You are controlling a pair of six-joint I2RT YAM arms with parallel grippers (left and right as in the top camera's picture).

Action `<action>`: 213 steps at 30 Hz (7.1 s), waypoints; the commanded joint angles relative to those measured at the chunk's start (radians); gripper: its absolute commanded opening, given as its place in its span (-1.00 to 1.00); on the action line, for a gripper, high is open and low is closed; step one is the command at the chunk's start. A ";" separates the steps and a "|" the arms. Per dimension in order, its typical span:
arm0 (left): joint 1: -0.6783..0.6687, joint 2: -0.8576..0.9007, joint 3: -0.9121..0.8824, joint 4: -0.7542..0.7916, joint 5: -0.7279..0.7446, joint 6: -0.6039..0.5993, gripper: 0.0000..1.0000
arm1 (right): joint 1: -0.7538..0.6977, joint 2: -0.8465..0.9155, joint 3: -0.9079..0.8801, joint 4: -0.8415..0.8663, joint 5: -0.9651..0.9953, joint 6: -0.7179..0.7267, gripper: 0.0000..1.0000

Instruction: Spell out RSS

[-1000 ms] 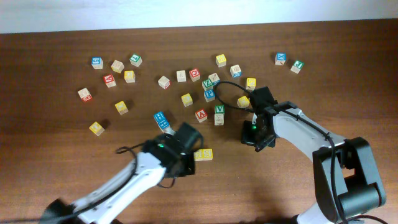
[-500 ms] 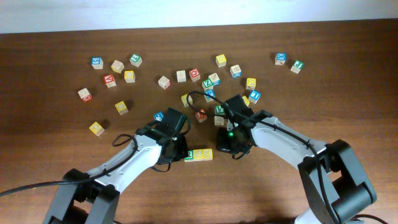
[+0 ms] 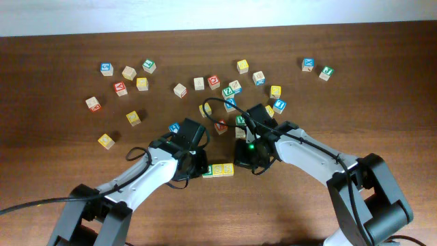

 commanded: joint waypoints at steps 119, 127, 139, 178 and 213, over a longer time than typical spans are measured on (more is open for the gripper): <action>0.407 -0.431 0.016 -0.280 -0.095 0.081 0.98 | -0.407 -1.752 -0.966 0.466 0.414 -0.695 0.97; 0.407 -0.431 0.016 -0.280 -0.095 0.081 0.98 | -0.409 -1.752 -0.966 0.466 0.440 -0.682 0.96; 0.407 -0.431 0.016 -0.280 -0.095 0.081 0.98 | -0.408 -1.752 -0.966 0.464 0.436 -0.650 0.96; 0.407 -0.432 0.016 -0.280 -0.095 0.081 0.98 | -0.408 -1.751 -0.966 0.468 0.429 -0.650 0.97; 0.407 -1.328 -0.280 -0.210 -0.107 0.311 0.98 | -0.408 -1.751 -0.966 0.468 0.429 -0.650 0.97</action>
